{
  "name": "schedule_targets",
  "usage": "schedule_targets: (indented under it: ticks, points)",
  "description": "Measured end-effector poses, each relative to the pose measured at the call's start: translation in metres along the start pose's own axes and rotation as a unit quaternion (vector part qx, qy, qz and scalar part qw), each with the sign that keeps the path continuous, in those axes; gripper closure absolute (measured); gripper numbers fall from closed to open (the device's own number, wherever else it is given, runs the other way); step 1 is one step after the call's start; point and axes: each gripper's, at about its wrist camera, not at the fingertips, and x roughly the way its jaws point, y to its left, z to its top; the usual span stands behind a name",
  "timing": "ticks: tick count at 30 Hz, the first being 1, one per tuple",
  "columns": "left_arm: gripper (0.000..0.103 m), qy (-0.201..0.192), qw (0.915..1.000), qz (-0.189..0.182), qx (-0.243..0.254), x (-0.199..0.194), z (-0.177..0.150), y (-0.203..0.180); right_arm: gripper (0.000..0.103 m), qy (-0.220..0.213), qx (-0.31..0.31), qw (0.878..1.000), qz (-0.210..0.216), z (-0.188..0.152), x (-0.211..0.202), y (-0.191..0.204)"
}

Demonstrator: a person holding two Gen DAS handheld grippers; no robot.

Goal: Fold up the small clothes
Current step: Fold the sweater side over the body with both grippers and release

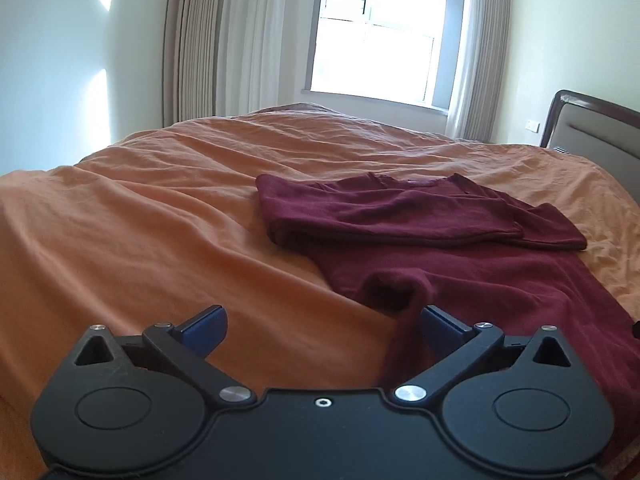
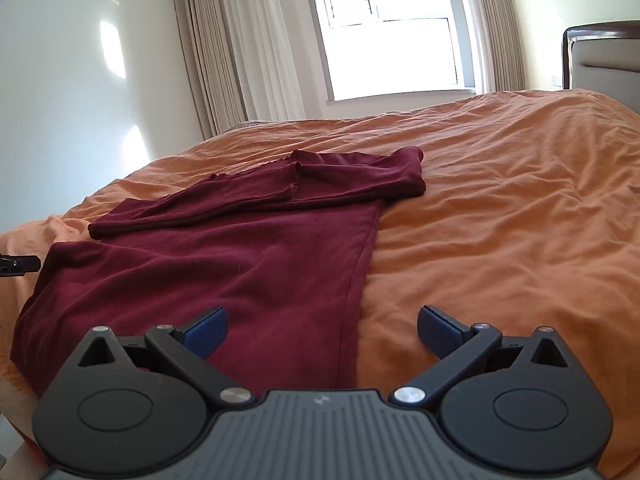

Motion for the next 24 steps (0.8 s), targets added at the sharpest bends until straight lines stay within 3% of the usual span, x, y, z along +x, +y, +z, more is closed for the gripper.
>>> schedule_targets:
  ticks: [4, 7, 13, 15, 16, 18, 19, 20, 21, 24]
  points:
    - [0.001, 0.013, 0.9992, -0.036, -0.008, -0.020, -0.026, -0.008, 0.000, 0.009, 0.011, 1.000, 0.022, -0.020, -0.025, 0.000]
    - [0.003, 0.024, 0.9989, -0.041, 0.001, -0.026, -0.042, -0.014, 0.000, 0.024, 0.022, 0.999, 0.039, -0.034, -0.034, 0.002]
    - [0.022, 0.055, 0.9956, -0.065, -0.039, -0.031, -0.059, -0.011, 0.024, 0.042, 0.029, 0.998, 0.046, -0.055, -0.040, 0.013]
    - [0.035, 0.058, 0.9952, -0.066, -0.043, -0.035, -0.062, -0.012, 0.032, 0.040, 0.026, 0.998, 0.040, -0.056, -0.043, 0.016]
    - [0.042, 0.061, 0.9950, -0.066, -0.044, -0.036, -0.063, -0.012, 0.041, 0.039, 0.024, 0.998, 0.038, -0.055, -0.042, 0.016]
    - [0.068, 0.069, 0.9951, -0.058, -0.042, -0.037, -0.064, -0.014, 0.055, 0.036, 0.021, 0.998, 0.039, -0.055, -0.045, 0.016]
    - [0.071, 0.070, 0.9952, -0.054, -0.043, -0.039, -0.064, -0.014, 0.065, 0.035, 0.019, 0.998, 0.041, -0.056, -0.048, 0.017]
    - [0.080, 0.071, 0.9950, -0.054, -0.046, -0.041, -0.063, -0.015, 0.082, 0.033, 0.018, 0.998, 0.041, -0.055, -0.050, 0.017]
    - [0.091, 0.073, 0.9946, -0.056, -0.047, -0.043, -0.062, -0.016, 0.092, 0.030, 0.013, 0.999, 0.030, -0.054, -0.053, 0.017]
    - [0.100, 0.082, 0.9942, -0.051, -0.047, -0.054, -0.058, -0.020, 0.096, 0.020, 0.022, 0.999, 0.028, -0.050, -0.064, 0.009]
